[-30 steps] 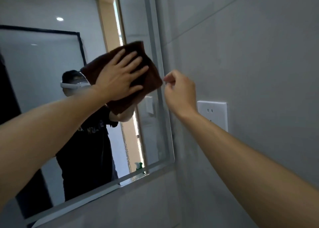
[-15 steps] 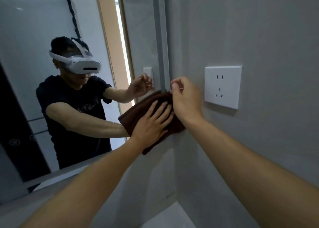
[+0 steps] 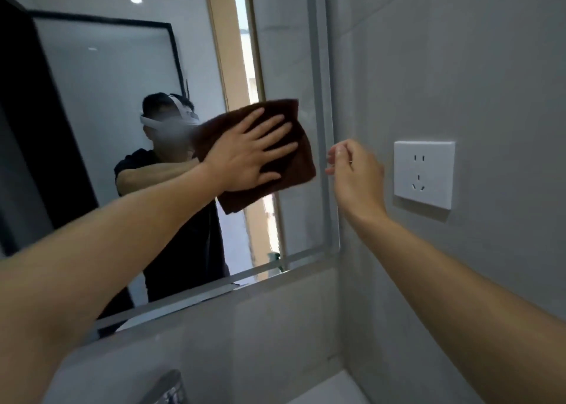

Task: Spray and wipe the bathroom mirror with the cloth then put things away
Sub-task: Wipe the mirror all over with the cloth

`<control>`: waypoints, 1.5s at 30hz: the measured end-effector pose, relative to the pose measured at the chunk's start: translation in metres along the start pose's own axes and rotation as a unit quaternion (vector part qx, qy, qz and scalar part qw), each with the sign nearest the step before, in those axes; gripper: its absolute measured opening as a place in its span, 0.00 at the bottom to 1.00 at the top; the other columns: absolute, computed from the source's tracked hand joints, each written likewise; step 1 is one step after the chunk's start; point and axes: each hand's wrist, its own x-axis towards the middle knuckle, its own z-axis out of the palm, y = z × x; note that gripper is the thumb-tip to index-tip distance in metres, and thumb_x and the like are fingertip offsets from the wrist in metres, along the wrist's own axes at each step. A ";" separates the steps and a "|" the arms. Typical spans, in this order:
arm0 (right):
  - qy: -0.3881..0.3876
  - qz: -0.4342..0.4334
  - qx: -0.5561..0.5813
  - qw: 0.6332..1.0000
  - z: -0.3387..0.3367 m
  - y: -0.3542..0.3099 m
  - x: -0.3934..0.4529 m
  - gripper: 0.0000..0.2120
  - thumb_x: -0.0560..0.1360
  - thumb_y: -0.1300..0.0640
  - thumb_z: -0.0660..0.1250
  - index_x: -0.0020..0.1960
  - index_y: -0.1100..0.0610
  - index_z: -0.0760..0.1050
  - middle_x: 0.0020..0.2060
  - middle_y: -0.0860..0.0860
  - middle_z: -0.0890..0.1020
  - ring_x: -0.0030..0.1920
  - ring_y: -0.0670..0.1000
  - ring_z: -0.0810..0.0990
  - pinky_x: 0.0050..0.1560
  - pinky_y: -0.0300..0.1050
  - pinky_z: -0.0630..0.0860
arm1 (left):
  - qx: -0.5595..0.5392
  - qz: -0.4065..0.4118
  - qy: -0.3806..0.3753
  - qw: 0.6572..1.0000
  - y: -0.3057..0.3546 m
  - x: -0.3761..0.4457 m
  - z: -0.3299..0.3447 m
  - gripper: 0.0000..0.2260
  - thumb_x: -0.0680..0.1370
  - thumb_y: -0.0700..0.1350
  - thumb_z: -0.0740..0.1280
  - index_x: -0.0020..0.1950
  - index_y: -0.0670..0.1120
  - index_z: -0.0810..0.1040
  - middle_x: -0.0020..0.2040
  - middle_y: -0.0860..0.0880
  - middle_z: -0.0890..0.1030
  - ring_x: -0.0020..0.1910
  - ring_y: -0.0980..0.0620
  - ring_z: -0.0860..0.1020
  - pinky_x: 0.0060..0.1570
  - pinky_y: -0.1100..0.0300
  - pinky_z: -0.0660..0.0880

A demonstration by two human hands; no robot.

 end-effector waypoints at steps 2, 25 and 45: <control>0.002 0.002 0.014 1.000 0.006 -0.004 0.002 0.15 0.85 0.55 0.54 0.49 0.59 0.77 0.44 0.53 0.82 0.47 0.55 0.82 0.51 0.54 0.78 | 0.027 -0.091 0.021 0.995 -0.047 0.012 -0.014 0.30 0.81 0.66 0.46 0.80 0.54 0.58 0.80 0.43 0.61 0.80 0.42 0.55 0.78 0.40 0.47; 0.012 0.062 -0.011 0.998 0.050 0.034 -0.043 0.08 0.82 0.61 0.57 0.50 0.54 0.73 0.51 0.54 0.80 0.50 0.52 0.78 0.50 0.46 0.74 | -0.043 0.060 -0.058 0.996 0.114 -0.136 0.032 0.31 0.80 0.62 0.60 0.79 0.48 0.63 0.79 0.43 0.64 0.79 0.42 0.61 0.78 0.41 0.49; 0.025 -0.025 -0.005 0.999 0.098 -0.014 -0.045 0.06 0.81 0.61 0.59 0.54 0.58 0.75 0.54 0.53 0.76 0.49 0.47 0.74 0.51 0.42 0.71 | -0.055 -0.242 0.039 0.968 0.060 -0.122 0.018 0.32 0.82 0.60 0.55 0.82 0.48 0.52 0.81 0.40 0.54 0.81 0.40 0.50 0.78 0.38 0.44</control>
